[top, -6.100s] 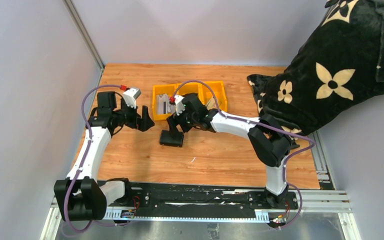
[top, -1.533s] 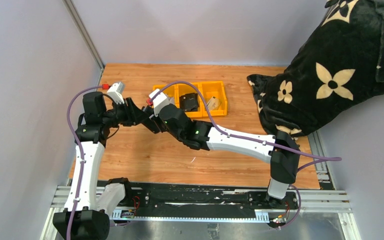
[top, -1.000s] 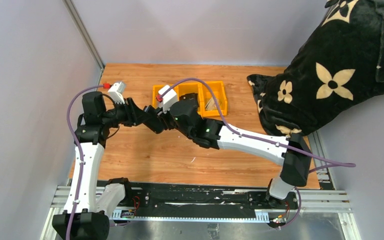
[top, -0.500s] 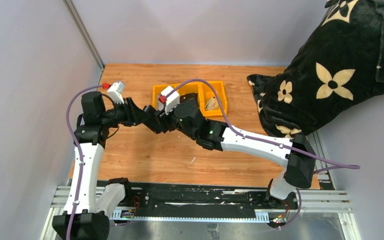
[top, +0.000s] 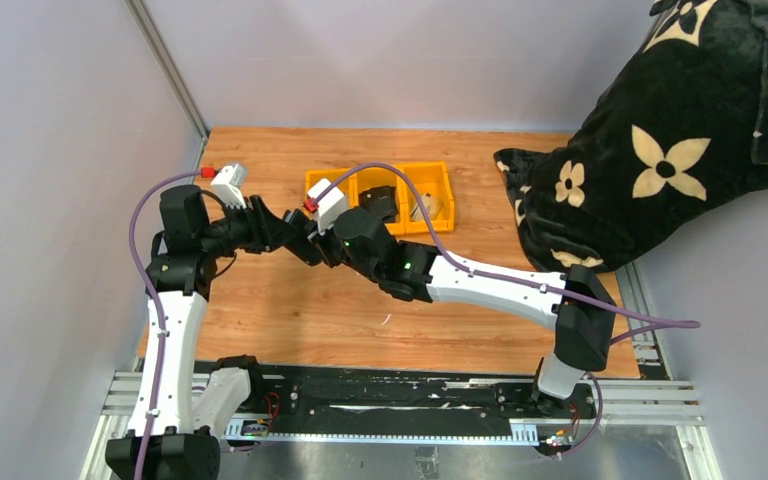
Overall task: Take the credit cards out of the card holder
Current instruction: Open the card holder at the center of the board.
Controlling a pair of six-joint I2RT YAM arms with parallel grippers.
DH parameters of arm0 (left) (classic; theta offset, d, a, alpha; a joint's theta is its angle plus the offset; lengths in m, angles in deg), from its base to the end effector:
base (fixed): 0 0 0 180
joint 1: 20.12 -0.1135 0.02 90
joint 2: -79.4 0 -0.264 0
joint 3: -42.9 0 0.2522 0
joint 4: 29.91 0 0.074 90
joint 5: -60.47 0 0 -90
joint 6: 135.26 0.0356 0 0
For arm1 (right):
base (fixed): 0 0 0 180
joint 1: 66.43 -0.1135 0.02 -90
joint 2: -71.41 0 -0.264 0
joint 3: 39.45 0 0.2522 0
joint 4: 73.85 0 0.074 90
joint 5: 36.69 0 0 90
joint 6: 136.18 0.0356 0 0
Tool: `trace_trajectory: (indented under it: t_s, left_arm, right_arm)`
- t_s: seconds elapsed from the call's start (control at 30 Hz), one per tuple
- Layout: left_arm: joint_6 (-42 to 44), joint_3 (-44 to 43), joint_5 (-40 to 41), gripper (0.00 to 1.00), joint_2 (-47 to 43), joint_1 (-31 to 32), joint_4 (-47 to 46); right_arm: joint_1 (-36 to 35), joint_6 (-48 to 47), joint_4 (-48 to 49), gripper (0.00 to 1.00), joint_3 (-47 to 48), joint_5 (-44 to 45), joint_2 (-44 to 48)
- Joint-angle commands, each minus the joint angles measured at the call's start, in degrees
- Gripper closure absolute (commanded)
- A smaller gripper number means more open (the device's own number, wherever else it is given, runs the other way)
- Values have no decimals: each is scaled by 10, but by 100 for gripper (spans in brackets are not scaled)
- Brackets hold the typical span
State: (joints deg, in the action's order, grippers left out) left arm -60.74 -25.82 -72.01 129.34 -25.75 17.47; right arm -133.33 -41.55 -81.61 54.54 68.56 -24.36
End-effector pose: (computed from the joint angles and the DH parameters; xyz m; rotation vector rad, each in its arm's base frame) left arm 0.1784 -0.0066 0.3488 0.0867 2.0343 -0.8694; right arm 0.1677 0.3693 0.3504 -0.7435 1.6185 0.6828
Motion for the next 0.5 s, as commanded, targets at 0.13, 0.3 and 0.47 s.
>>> trace_trajectory:
  t_s: [0.13,0.3,0.47]
  left_arm:
    - [-16,-4,-43,100,-10,-1,-16]
    - [-3,-4,-46,100,-10,0,-1]
    - [1,-2,-53,100,-10,0,6]
  right_arm:
    - [-2,-57,8,100,20,116,-17]
    - [-1,-66,26,100,13,133,-7]
    - [10,-50,38,100,8,123,9]
